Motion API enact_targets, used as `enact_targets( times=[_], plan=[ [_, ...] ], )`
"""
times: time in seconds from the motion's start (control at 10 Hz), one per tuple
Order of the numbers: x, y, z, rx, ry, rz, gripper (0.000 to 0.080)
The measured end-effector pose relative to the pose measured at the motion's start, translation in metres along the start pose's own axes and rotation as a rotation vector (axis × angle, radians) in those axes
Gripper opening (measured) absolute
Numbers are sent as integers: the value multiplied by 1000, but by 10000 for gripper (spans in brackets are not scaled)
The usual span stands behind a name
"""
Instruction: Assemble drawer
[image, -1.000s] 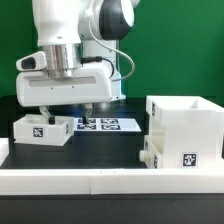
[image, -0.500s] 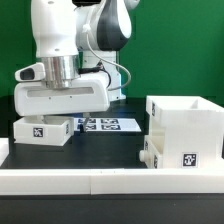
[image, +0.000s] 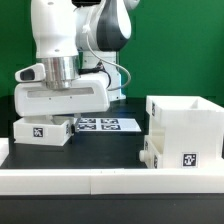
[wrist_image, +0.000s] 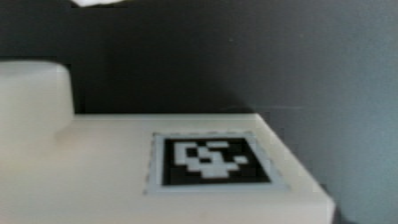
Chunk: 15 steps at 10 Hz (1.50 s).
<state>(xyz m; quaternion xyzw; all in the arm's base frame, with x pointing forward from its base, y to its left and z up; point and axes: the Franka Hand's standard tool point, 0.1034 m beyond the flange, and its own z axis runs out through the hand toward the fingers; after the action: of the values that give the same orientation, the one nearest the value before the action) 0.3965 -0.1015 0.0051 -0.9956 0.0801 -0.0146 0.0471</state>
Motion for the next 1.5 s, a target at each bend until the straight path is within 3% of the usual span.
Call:
enact_targets(
  times=[0.1,0.3,0.6,1.1,1.3,1.5],
  plan=[
    [0,-1,0,0,0,-2,78],
    [3,-3,-3,-1,7,-7,46],
    [7,-19,-4,1,9,-9,45],
    [28,-87,-22,26,8,29,44],
    [41,-95,-29,33,15,9,44],
    [39,-94,-27,32,10,-37,44]
  ],
)
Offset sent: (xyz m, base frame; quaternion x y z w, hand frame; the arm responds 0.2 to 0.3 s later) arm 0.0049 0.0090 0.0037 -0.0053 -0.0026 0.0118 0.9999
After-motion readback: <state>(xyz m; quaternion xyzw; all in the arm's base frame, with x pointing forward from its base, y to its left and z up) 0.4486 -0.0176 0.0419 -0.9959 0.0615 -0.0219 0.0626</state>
